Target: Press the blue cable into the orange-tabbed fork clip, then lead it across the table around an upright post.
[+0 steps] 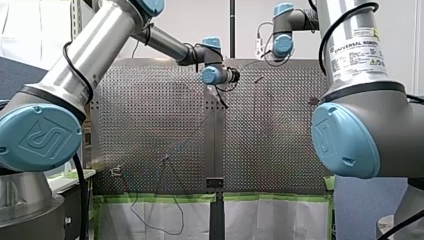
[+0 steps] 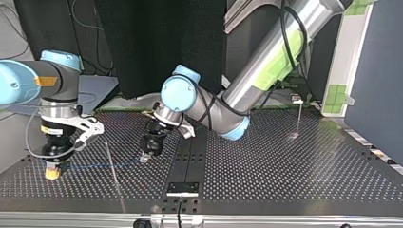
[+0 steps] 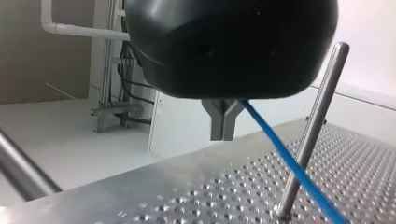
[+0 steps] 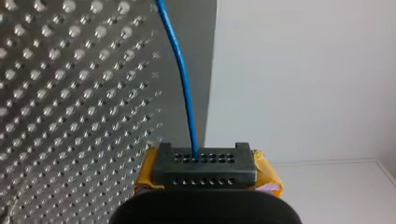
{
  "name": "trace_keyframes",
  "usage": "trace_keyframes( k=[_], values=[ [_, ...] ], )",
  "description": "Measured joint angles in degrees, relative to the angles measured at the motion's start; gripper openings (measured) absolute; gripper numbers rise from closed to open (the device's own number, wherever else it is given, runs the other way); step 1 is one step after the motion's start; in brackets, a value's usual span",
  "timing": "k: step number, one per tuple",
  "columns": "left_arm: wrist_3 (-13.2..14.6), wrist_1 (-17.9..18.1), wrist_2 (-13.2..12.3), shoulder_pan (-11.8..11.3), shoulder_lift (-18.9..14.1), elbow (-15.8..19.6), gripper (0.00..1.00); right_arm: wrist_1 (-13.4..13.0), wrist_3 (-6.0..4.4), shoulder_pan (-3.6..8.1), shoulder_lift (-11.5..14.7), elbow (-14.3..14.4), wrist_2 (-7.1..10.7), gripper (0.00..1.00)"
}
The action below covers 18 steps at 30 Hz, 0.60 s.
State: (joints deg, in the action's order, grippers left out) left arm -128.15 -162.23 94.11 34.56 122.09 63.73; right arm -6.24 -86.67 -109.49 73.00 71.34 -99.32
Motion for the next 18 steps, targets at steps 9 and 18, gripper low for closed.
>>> trace_keyframes(
  k=[9, 18],
  values=[
    [-1.81, -0.45, -0.07, 0.85, 1.81, -4.12, 0.0, 0.0, -0.17, 2.45, -0.07, 1.03, -0.03, 0.0],
    [-1.57, -0.7, 0.99, 1.98, 4.89, -8.72, 0.0, -0.23, -0.63, 3.97, -1.07, 2.65, 0.01, 0.0]
  ],
)
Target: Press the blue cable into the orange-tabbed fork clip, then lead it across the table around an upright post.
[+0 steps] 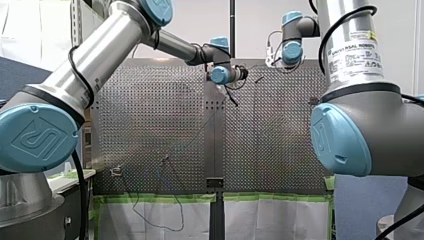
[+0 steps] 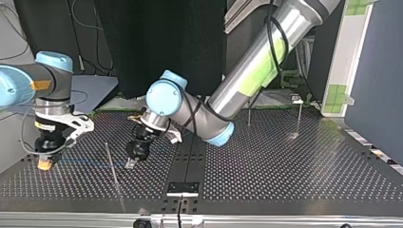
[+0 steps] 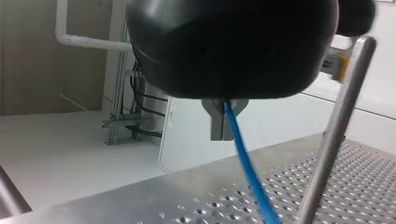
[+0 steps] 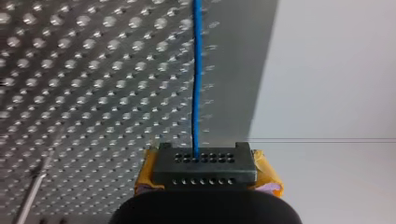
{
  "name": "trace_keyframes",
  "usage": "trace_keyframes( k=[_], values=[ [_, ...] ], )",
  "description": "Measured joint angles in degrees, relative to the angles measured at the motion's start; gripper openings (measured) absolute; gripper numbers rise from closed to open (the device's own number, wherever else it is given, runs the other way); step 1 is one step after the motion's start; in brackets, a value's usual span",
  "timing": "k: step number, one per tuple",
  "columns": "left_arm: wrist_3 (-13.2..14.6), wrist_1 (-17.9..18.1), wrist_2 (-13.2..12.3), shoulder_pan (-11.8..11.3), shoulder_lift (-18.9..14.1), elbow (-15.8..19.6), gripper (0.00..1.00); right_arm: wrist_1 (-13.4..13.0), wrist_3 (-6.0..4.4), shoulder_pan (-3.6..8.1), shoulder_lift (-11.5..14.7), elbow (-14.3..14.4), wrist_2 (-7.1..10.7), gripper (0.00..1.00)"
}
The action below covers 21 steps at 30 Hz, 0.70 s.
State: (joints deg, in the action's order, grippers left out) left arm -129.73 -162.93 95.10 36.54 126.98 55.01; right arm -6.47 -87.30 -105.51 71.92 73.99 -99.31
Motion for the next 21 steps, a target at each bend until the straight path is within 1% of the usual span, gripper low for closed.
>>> trace_keyframes(
  k=[5, 8, 13, 20, 21],
  values=[
    [0.93, 0.09, 0.29, 0.1, 1.73, -2.78, 0.0, -0.07, -0.14, 0.27, -1.16, 0.48, 0.02, 0.0],
    [1.92, 0.08, 0.48, 0.25, 3.14, -3.56, 0.0, -0.2, -0.16, 0.32, -1.86, 0.98, -0.08, 0.0],
    [3.97, 0.05, 1.18, 0.35, 4.54, -3.85, 0.0, -0.35, -0.18, 0.36, -3.29, 2.3, -0.14, 0.0],
    [7.22, -0.38, 1.62, 0.46, 4.79, -3.86, 0.0, -1.05, -0.62, 0.4, -4.42, 4.6, -0.42, 0.0],
    [7.56, -0.42, 1.62, 0.5, 4.79, -3.86, 0.02, -1.43, -0.75, 0.39, -4.52, 5.06, -0.47, 0.0]
  ],
)
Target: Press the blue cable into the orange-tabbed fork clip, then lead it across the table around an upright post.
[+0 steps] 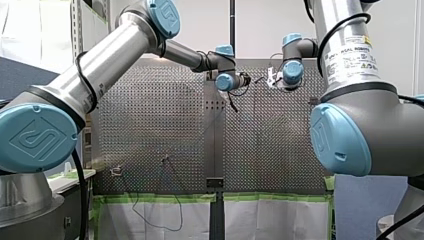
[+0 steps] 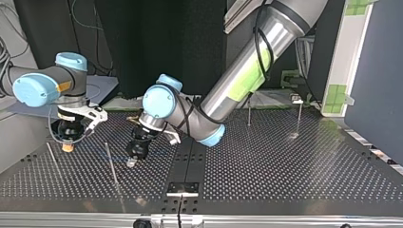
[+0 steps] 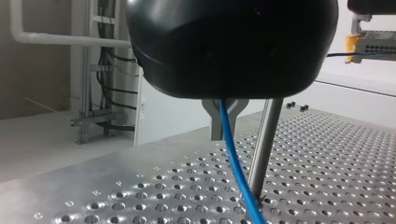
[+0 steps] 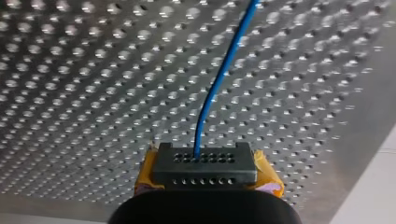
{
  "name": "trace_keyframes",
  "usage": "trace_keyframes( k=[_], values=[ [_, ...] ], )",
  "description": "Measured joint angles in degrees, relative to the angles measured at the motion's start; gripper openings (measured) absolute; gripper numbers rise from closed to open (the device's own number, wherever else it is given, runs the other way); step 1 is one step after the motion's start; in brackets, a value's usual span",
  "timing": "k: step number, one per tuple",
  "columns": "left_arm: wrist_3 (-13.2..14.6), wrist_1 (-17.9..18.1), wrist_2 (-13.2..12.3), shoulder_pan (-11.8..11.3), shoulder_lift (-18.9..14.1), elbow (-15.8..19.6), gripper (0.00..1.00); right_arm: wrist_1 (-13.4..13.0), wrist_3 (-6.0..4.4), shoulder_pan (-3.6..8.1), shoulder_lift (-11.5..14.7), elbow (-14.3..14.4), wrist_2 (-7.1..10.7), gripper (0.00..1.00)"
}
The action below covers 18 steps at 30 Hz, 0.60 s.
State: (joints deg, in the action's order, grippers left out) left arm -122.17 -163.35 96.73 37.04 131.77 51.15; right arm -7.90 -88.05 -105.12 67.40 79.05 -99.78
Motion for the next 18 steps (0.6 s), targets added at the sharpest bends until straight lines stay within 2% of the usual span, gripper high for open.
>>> trace_keyframes(
  k=[1, 2, 3, 4, 5, 7, 10, 11, 12, 14, 15, 16, 17, 18],
  values=[
    [0.28, -0.05, 0.0, 0.04, 0.0, 0.0, 0.02, -0.31, -0.11, 0.0, -0.08, 0.35, -0.04, 0.0],
    [0.6, -0.15, 0.0, 0.08, 0.0, 0.0, 0.11, -0.65, -0.23, 0.0, -0.2, 0.71, -0.07, 0.0],
    [0.8, -0.27, 0.0, 0.11, 0.0, 0.01, 0.11, -1.14, -0.42, 0.0, -0.37, 1.24, -0.11, 0.0],
    [0.99, -0.4, 0.01, 0.14, 0.0, 0.0, 0.2, -1.54, -0.58, 0.01, -0.54, 1.65, -0.13, 0.0],
    [1.26, -0.6, -0.03, 0.18, 0.0, 0.0, 0.26, -1.94, -0.76, 0.01, -0.76, 2.05, -0.13, 0.0],
    [1.76, -0.92, -0.18, 0.22, 0.0, 0.0, 0.3, -2.84, -1.13, 0.01, -1.39, 2.96, -0.15, 0.0],
    [2.45, -1.57, -0.37, 0.27, 0.01, 0.0, 0.3, -4.01, -1.46, 0.01, -2.64, 4.31, -0.28, 0.0],
    [2.72, -1.75, -0.35, 0.27, 0.01, 0.0, 0.35, -4.23, -1.52, 0.01, -3.03, 4.67, -0.37, 0.0],
    [2.88, -1.85, -0.32, 0.27, 0.01, 0.0, 0.35, -4.46, -1.58, 0.02, -3.59, 5.13, -0.56, 0.0],
    [3.17, -1.99, -0.11, 0.26, 0.01, 0.0, 0.5, -4.84, -1.65, 0.03, -4.44, 5.77, -0.86, 0.0],
    [3.25, -2.01, 0.02, 0.27, 0.0, 0.0, 0.5, -5.23, -1.72, 0.04, -5.04, 6.22, -1.02, 0.0],
    [3.32, -2.05, 0.17, 0.28, 0.01, -0.01, 0.56, -5.58, -1.78, 0.05, -5.5, 6.58, -1.11, 0.0],
    [3.41, -2.12, 0.4, 0.29, 0.01, -0.01, 0.65, -5.94, -1.88, 0.08, -5.91, 6.94, -1.18, 0.0],
    [3.5, -2.21, 0.62, 0.3, 0.0, -0.01, 0.65, -6.43, -2.02, 0.14, -6.37, 7.42, -1.28, 0.0]
  ],
)
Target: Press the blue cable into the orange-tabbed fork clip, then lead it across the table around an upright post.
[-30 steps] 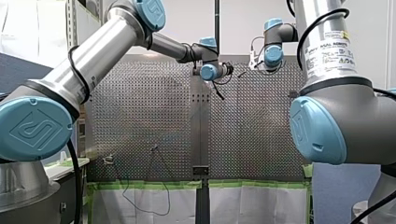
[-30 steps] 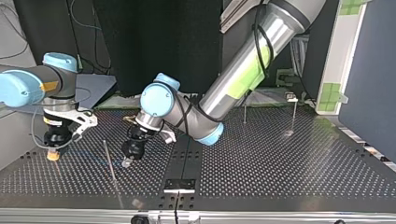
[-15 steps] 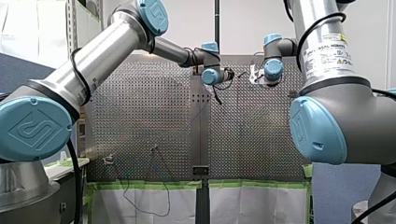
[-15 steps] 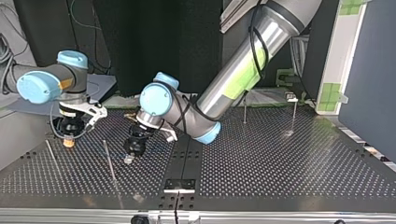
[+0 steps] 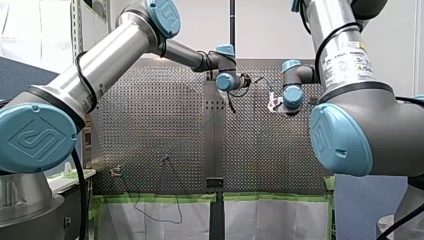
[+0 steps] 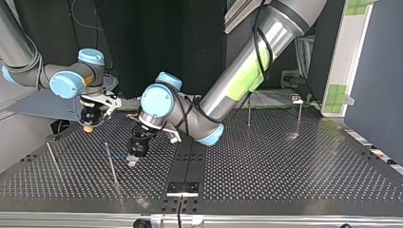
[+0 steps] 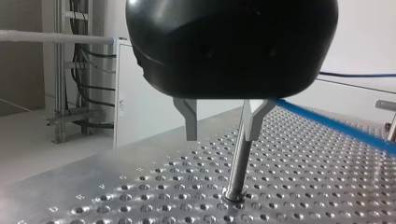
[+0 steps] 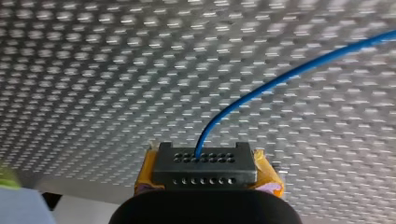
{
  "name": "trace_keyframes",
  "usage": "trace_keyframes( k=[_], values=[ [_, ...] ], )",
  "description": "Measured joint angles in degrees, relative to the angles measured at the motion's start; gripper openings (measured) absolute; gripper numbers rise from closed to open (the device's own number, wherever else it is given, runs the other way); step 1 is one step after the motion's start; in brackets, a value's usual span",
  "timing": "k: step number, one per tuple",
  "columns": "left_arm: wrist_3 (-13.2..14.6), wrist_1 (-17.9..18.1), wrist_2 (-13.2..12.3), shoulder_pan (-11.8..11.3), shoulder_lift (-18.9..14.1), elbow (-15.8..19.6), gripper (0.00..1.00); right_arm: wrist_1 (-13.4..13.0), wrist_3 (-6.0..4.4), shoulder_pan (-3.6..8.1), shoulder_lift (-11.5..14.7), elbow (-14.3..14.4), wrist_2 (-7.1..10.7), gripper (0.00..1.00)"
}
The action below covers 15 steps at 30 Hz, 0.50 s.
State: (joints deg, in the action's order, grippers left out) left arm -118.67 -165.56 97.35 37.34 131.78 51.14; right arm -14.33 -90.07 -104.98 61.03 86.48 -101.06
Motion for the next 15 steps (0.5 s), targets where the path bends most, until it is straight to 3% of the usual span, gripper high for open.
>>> trace_keyframes(
  k=[2, 5, 11, 15],
  values=[
    [0.26, -0.23, 0.67, 0.01, 0.0, -0.01, 0.74, -0.75, -0.18, 0.1, -0.44, 0.72, -0.16, 0.0],
    [0.6, -0.54, 1.31, 0.02, 0.0, -0.01, 0.76, -2.1, -0.44, 0.29, -0.78, 2.06, -0.59, 0.0],
    [0.87, -0.81, 1.55, 0.03, 0.0, 0.0, 0.76, -4.86, -0.83, 0.84, -1.06, 4.8, -2.29, 0.0],
    [0.89, -1.06, 1.58, 0.03, 0.0, 0.0, 0.76, -6.73, -0.3, 1.53, -2.01, 6.69, -2.8, 0.0]
  ],
)
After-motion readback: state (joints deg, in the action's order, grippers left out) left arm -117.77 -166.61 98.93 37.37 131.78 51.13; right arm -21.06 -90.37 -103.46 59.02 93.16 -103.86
